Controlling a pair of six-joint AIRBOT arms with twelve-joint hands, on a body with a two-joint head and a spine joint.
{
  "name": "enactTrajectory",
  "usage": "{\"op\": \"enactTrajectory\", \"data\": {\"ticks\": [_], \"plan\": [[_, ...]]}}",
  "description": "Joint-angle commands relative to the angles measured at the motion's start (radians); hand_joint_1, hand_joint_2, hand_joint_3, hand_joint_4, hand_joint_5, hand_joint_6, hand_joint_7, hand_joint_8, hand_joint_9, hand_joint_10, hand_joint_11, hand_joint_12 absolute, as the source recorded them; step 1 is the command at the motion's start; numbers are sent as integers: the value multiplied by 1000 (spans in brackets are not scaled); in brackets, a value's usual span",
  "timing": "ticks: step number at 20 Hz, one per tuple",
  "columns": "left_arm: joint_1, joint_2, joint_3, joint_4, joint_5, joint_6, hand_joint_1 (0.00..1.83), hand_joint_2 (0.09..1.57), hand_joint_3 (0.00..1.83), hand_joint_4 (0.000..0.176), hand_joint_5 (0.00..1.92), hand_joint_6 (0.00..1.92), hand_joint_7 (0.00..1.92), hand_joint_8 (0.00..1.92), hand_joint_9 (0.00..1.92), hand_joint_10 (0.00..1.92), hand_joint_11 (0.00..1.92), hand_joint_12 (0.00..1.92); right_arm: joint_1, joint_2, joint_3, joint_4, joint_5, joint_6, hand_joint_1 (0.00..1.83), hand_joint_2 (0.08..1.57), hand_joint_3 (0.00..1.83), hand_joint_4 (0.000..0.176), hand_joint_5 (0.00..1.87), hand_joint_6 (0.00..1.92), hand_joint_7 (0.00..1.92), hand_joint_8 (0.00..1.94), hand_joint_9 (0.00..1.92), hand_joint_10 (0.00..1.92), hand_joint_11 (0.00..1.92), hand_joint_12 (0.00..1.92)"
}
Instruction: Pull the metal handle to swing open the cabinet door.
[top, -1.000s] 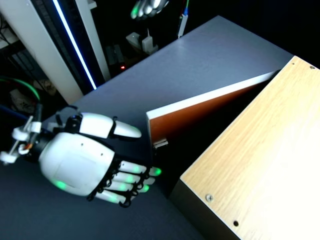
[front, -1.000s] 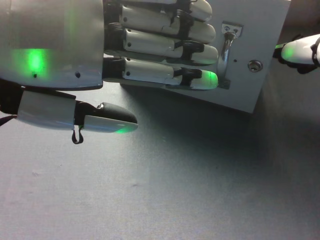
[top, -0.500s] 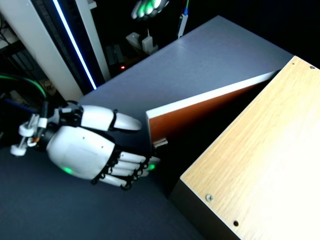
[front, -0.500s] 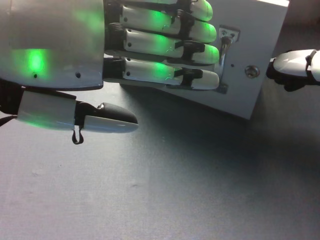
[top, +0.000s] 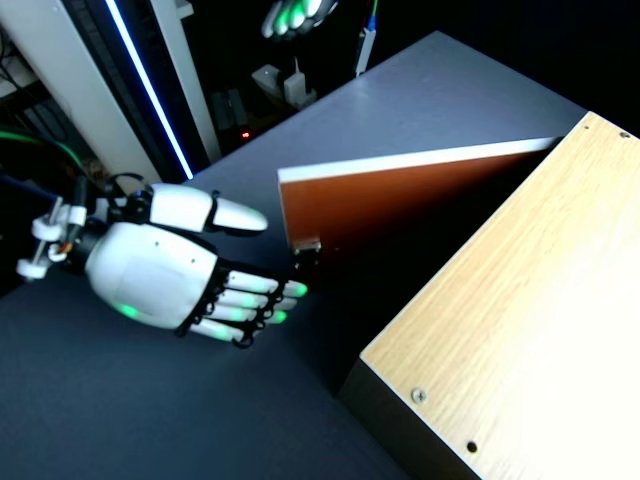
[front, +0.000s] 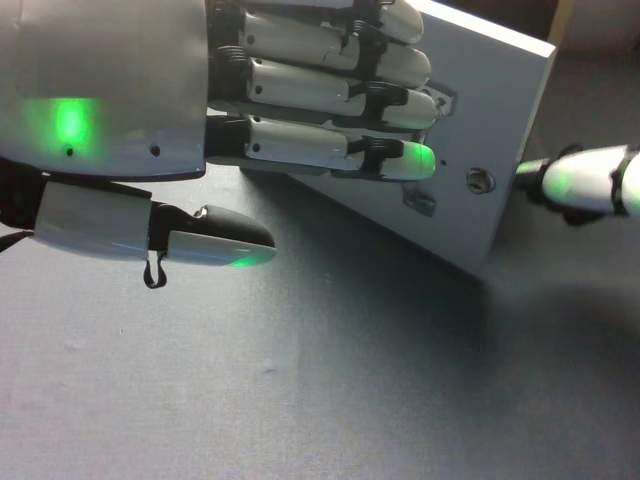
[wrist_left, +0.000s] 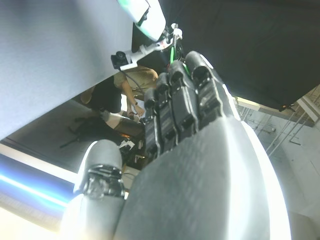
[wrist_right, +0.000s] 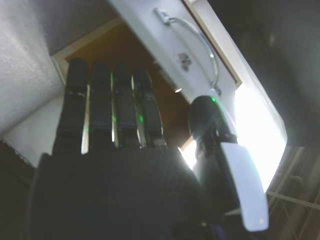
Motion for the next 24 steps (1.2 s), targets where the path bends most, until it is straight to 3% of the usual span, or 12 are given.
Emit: {"op": "enactTrajectory", "data": {"ticks": [1, 12, 24], "plan": [[-8, 7, 1, -99, -25, 8, 0, 1525, 1, 0, 270, 1, 270, 1, 244, 0, 0, 534, -1, 7, -7, -8, -134, 8, 0, 1386, 0, 0, 335, 3, 320, 2, 277, 3, 0, 809], [-8, 7, 1, -99, -25, 8, 0, 1527, 0, 0, 272, 0, 276, 1, 247, 1, 0, 540, -100, -22, -104, -31, -275, 8, 0, 1387, 0, 0, 335, 1, 321, 1, 282, 2, 0, 808], [-8, 7, 1, -99, -25, 8, 0, 1529, 1, 0, 272, 2, 275, 1, 245, 0, 0, 541, -69, -93, -149, 3, -331, 7, 0, 1387, 0, 0, 336, 2, 325, 3, 284, 3, 0, 823]]}}
